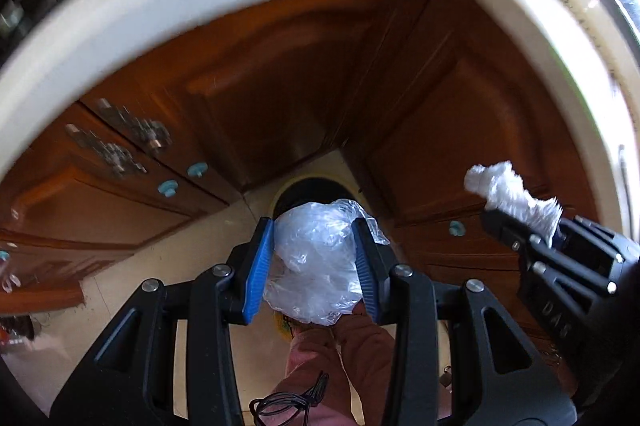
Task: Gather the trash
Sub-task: 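Carry the plastic bag and paper cup down over the trash bin with both tools, then open both tools to drop the bag and cup into the bin, then raise both open tools back toward the remaining trash on the counter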
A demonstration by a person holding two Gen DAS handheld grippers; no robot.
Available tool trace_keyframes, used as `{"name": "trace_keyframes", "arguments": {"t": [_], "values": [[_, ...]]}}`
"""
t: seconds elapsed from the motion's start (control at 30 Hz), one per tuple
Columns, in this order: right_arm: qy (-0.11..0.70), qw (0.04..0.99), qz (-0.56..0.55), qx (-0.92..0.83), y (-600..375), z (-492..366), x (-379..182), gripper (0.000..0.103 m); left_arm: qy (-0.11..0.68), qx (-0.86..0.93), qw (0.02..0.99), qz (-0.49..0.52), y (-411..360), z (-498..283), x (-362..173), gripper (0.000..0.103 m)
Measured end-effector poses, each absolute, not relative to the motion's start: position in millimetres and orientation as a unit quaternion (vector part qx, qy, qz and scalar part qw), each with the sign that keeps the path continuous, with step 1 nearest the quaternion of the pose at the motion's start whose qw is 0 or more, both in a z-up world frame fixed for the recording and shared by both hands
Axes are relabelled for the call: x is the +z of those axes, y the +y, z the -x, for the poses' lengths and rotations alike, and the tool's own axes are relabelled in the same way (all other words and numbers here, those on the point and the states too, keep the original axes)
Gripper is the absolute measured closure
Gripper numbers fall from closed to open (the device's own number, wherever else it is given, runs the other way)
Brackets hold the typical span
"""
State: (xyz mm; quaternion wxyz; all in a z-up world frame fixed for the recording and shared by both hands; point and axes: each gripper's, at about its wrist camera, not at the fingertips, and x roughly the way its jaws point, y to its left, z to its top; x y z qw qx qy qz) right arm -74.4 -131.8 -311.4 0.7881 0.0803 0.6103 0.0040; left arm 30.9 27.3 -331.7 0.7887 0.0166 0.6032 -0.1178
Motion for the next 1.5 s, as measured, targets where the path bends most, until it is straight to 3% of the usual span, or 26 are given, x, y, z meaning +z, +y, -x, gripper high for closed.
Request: {"name": "trace_keyframes", "arguments": {"t": [0.4,0.47,0.53,0.63,0.8,0.93,1.5], "values": [[0.667,0.74,-0.079,0.037,-132.8,43.2,-527.5,0.087,0.651,-0.076,0.755,0.005,26.0,-55.6,-537.0,0.066],[0.674,0.733,-0.078,0.04,-137.9,39.5,-559.5,0.083,0.655,-0.077,0.751,0.022,27.9,-57.0,-561.7,0.061],[0.679,0.728,-0.075,0.047,-140.3,36.2,-585.4,0.065,0.659,-0.079,0.747,0.038,29.8,-60.4,-585.2,0.057],[0.681,0.728,-0.067,0.045,-149.4,33.7,-620.1,0.05,0.669,-0.079,0.737,0.043,31.1,-64.9,-614.4,0.046],[0.689,0.721,-0.066,0.035,-156.9,33.6,-651.7,0.048,0.682,-0.085,0.726,0.029,30.5,-67.3,-647.1,0.043],[0.691,0.718,-0.071,0.031,-158.8,35.6,-666.4,0.047,0.693,-0.092,0.715,0.027,26.8,-64.5,-665.5,0.034],[0.693,0.716,-0.078,0.025,-153.1,47.3,-649.9,0.047,0.698,-0.093,0.71,0.005,15.4,-58.9,-664.8,0.033]]}}
